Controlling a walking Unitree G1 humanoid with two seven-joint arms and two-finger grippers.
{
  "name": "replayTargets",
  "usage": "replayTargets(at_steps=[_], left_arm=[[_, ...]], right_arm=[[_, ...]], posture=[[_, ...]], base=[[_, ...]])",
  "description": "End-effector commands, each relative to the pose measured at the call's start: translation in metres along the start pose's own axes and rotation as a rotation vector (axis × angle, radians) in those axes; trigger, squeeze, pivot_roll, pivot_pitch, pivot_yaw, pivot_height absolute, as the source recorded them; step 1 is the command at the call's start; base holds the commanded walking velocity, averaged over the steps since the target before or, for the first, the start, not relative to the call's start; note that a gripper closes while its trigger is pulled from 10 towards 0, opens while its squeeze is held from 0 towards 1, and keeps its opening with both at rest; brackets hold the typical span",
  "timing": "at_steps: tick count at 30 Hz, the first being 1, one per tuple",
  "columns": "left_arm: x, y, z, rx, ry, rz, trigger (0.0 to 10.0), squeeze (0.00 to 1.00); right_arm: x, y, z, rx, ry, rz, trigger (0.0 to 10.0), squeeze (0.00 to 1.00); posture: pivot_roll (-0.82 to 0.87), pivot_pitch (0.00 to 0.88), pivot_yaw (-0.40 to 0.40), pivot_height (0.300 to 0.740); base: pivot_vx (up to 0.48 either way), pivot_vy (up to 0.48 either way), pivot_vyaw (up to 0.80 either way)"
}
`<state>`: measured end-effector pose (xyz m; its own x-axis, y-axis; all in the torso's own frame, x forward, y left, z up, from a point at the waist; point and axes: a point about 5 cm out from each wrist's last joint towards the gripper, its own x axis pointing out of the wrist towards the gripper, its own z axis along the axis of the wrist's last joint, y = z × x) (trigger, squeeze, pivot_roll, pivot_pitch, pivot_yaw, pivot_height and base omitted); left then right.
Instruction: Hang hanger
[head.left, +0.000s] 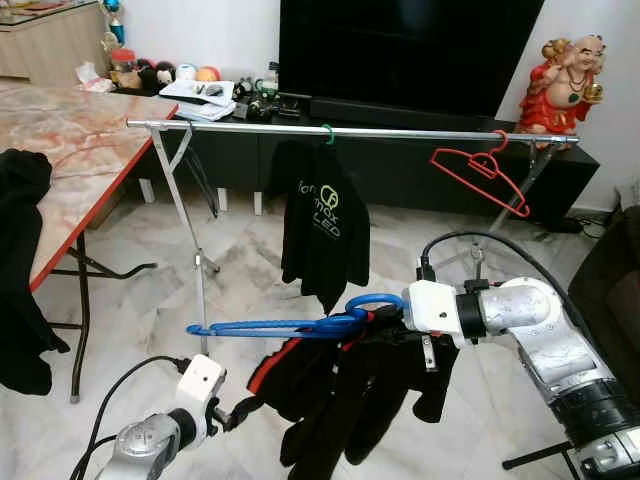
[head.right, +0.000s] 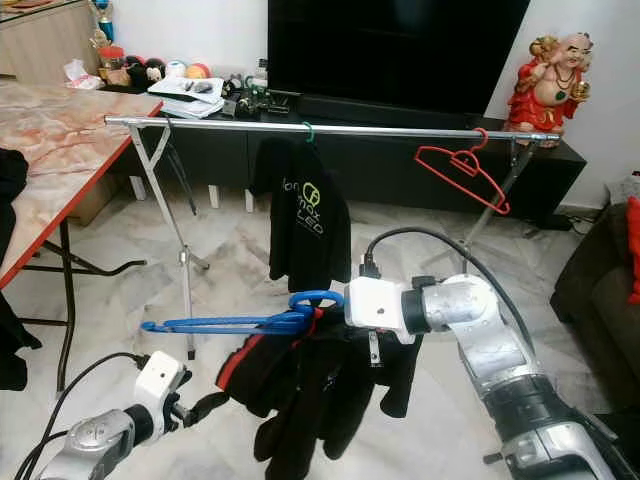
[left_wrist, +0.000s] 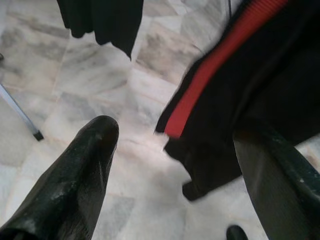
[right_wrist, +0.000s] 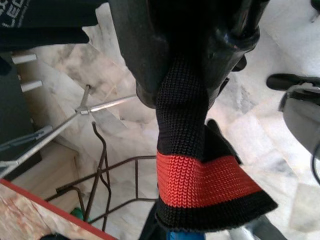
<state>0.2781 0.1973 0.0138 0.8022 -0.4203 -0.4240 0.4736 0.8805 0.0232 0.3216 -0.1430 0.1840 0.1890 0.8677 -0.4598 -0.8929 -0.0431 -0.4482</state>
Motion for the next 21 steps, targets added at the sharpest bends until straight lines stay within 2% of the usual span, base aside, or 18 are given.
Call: replayTargets(at_steps=[1, 7, 10, 16, 17, 18, 20, 21], left_arm=[[0.003, 0.000, 0.003, -0.018, -0.025, 0.005, 10.0, 0.00], [0.010, 0.000, 0.014, -0.013, -0.069, -0.011, 10.0, 0.00], [0.016, -0.004, 0.023, 0.005, -0.085, -0.049, 10.0, 0.00], [0.022, -0.012, 0.034, -0.009, -0.124, -0.144, 10.0, 0.00], [0.023, -0.014, 0.035, -0.009, -0.125, -0.167, 8.5, 0.00], [0.024, -0.017, 0.036, -0.007, -0.122, -0.205, 5.3, 0.00], [0.024, -0.018, 0.036, -0.006, -0.121, -0.221, 5.3, 0.00], [0.024, -0.020, 0.036, -0.004, -0.116, -0.255, 6.6, 0.00]], right_arm=[[-0.012, -0.005, 0.009, -0.027, -0.025, -0.029, 0.0, 0.00], [-0.014, -0.003, 0.020, -0.044, -0.047, -0.012, 0.0, 0.00], [-0.014, -0.004, 0.023, -0.052, -0.053, -0.010, 0.0, 0.00], [-0.015, -0.003, 0.026, -0.050, -0.053, -0.009, 0.0, 0.00], [-0.015, -0.004, 0.025, -0.049, -0.050, -0.011, 0.0, 0.00], [-0.015, -0.004, 0.025, -0.045, -0.044, -0.012, 0.0, 0.00], [-0.016, -0.004, 0.025, -0.043, -0.042, -0.012, 0.0, 0.00], [-0.015, -0.003, 0.024, -0.039, -0.040, -0.010, 0.0, 0.00]], posture=[[0.01, 0.000, -0.088, 0.740], [0.00, 0.000, -0.090, 0.740], [0.00, 0.000, -0.090, 0.740], [-0.01, 0.000, -0.094, 0.740], [-0.01, 0.000, -0.096, 0.740], [0.00, 0.000, -0.100, 0.740], [0.00, 0.000, -0.100, 0.740], [-0.01, 0.000, -0.101, 0.740]], base=[[0.000, 0.000, 0.00], [0.000, 0.000, 0.00], [0.000, 0.000, 0.00], [0.000, 0.000, 0.00], [0.000, 0.000, 0.00], [0.000, 0.000, 0.00], [0.000, 0.000, 0.00], [0.000, 0.000, 0.00]])
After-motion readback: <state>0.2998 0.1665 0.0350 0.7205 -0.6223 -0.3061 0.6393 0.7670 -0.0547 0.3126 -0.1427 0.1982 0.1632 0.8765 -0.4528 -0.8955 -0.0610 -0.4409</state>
